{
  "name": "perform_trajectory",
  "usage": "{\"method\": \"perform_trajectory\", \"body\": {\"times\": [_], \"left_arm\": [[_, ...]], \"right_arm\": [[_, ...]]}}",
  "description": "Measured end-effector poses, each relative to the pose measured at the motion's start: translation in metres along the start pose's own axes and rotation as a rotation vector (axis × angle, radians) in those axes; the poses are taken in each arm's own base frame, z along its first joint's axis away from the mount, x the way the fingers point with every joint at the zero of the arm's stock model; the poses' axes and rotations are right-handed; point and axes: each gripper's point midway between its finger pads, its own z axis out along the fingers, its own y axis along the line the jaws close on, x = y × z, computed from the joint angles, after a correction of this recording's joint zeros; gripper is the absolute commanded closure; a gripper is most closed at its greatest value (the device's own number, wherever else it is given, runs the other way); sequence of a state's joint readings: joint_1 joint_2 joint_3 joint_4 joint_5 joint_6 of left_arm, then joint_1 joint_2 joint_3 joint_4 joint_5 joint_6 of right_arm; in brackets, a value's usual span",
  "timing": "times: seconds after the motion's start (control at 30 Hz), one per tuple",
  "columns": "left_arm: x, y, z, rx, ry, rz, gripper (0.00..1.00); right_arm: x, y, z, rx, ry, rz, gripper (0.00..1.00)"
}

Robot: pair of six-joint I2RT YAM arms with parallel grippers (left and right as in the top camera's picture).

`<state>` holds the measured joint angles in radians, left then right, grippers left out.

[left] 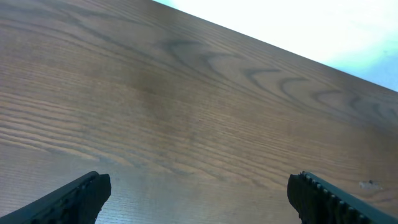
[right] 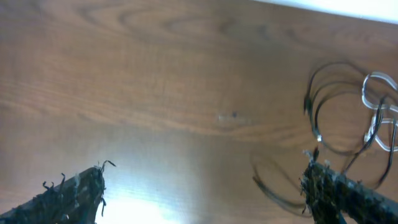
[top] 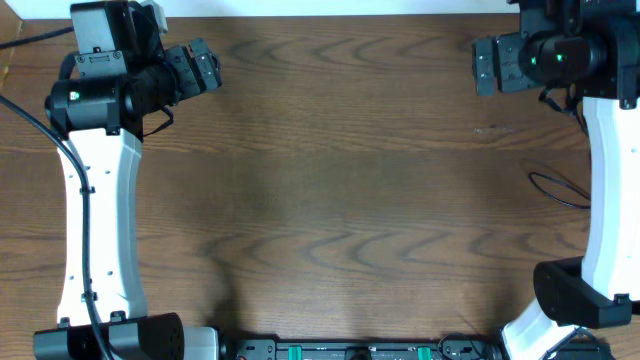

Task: Untangle cables

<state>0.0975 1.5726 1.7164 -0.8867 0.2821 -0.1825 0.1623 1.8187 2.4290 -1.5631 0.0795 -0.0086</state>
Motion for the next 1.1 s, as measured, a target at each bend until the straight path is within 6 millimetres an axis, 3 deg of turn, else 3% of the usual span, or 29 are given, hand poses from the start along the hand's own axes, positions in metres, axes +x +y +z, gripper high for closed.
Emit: {"method": "perform_trajectory", "body": {"times": [0.2, 0.37, 0.57, 0.77, 1.1], "left_arm": [[0.0, 0.0, 0.0, 0.0, 0.0, 0.0, 0.04], [0.0, 0.0, 0.0, 0.0, 0.0, 0.0, 0.04], [0.0, 0.0, 0.0, 0.0, 0.001, 0.0, 0.04], [0.0, 0.0, 0.0, 0.0, 0.002, 0.0, 0.04], [0.0, 0.0, 0.0, -0.001, 0.002, 0.0, 0.04]], "right_arm": [[-0.018, -0.003, -0.016, 0.006, -0.177, 0.016, 0.01], [-0.008, -0.005, -0.039, 0.008, -0.33, 0.028, 0.01], [0.022, -0.008, -0.047, 0.016, -0.489, 0.046, 0.01], [0.064, -0.021, -0.041, 0.057, -0.702, 0.089, 0.01], [0.139, -0.017, -0.021, 0.067, -0.935, 0.105, 0.01]]}}
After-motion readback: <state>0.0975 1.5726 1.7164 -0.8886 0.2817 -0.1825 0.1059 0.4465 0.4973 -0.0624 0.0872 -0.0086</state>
